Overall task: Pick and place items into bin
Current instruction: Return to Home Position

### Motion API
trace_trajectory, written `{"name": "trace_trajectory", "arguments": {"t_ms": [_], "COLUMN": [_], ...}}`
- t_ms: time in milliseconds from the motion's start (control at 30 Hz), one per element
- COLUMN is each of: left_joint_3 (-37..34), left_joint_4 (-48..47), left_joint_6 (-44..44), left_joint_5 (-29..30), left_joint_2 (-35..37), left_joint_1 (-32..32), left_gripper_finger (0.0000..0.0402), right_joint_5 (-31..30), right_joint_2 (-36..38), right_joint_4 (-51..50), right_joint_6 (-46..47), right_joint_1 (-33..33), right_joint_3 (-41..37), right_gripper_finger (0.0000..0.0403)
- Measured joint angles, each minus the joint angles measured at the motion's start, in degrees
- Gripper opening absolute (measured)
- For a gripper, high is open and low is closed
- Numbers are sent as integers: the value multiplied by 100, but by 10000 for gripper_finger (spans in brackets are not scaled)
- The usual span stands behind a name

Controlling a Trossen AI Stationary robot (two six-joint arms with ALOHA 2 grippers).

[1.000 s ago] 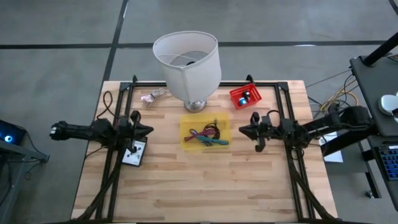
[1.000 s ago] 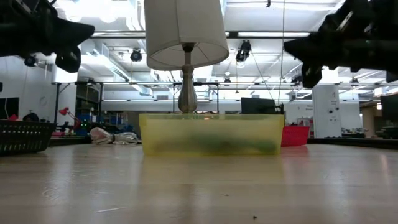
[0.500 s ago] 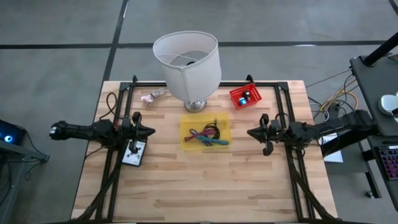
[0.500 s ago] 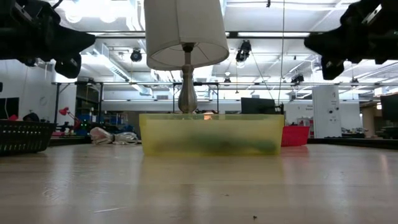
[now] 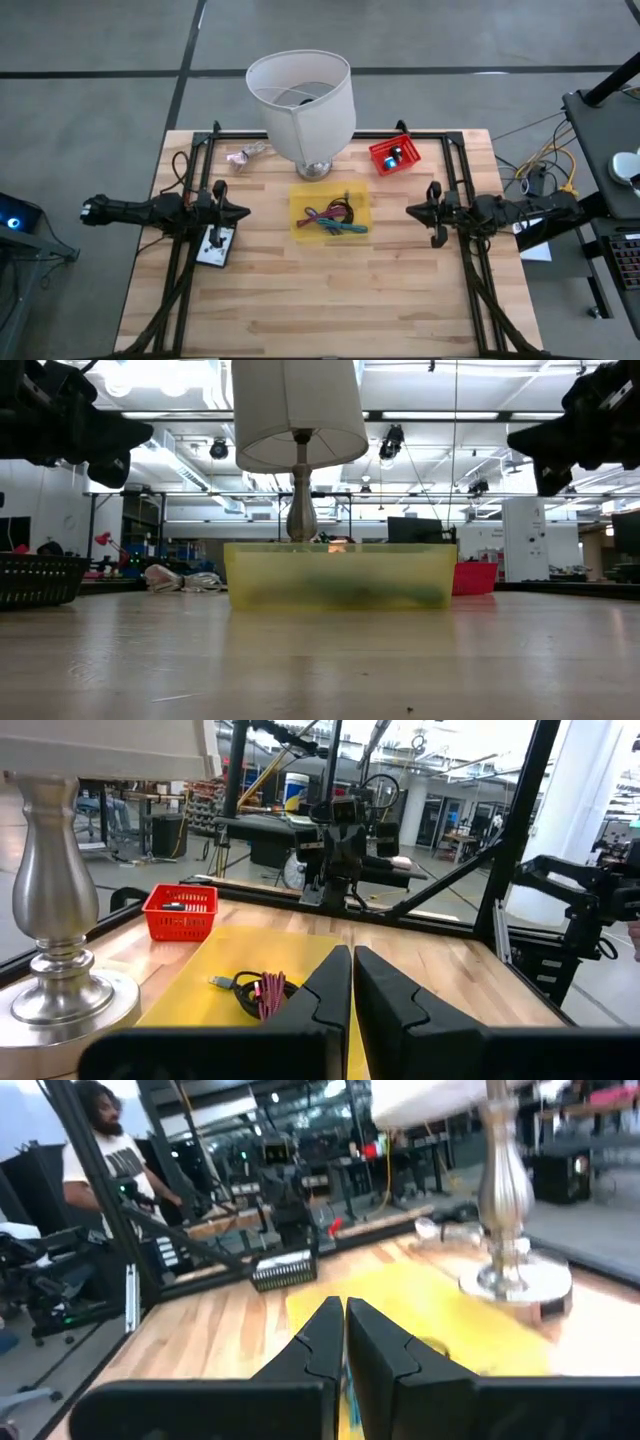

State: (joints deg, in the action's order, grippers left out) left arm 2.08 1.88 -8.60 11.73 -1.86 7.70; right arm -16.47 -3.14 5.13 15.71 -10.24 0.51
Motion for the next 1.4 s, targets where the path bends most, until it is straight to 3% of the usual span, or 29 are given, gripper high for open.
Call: {"name": "trace_trajectory", "arguments": {"t_ms": [167,1400], "left_joint_3": [-1,-170], "left_joint_4": [-22,67], "left_joint_6": [4,2], "left_joint_5": [-4,-186], "left_joint_2": [12,-128], "left_joint_1": [0,0], "left_gripper_finger": [0,0], "right_joint_5": [72,90], "right_joint_2": [318,187], "right_joint_4": [-242,-239], "right_joint_6": [44,-280], "right_joint_1": [0,11], "right_joint_3": [11,9], "right_gripper_finger": [8,8]}}
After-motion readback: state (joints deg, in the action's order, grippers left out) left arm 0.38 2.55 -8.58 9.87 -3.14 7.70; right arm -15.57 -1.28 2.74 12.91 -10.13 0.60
